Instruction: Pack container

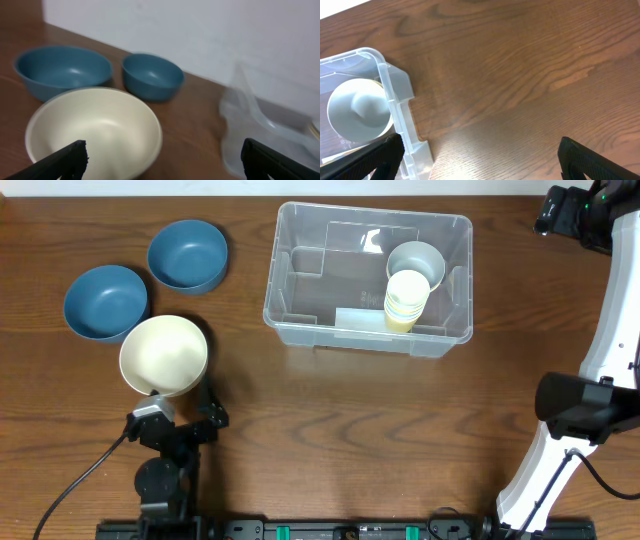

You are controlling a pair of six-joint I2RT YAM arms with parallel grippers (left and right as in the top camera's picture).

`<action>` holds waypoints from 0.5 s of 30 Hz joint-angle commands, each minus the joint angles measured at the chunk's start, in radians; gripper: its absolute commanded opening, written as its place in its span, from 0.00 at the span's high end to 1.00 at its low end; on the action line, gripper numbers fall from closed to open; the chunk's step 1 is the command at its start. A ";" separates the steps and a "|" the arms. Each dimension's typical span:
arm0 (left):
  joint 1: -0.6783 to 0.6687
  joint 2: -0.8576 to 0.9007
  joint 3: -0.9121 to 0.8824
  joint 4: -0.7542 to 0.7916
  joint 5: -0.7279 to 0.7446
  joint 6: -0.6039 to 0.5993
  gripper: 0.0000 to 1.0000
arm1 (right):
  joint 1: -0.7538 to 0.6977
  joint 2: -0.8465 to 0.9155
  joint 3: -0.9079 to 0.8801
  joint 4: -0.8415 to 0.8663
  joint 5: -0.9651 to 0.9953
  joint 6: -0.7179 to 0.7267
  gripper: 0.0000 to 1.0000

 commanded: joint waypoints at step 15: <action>0.005 0.780 0.993 -0.793 0.050 0.150 0.02 | -0.004 -0.001 0.016 -0.001 0.006 0.012 0.01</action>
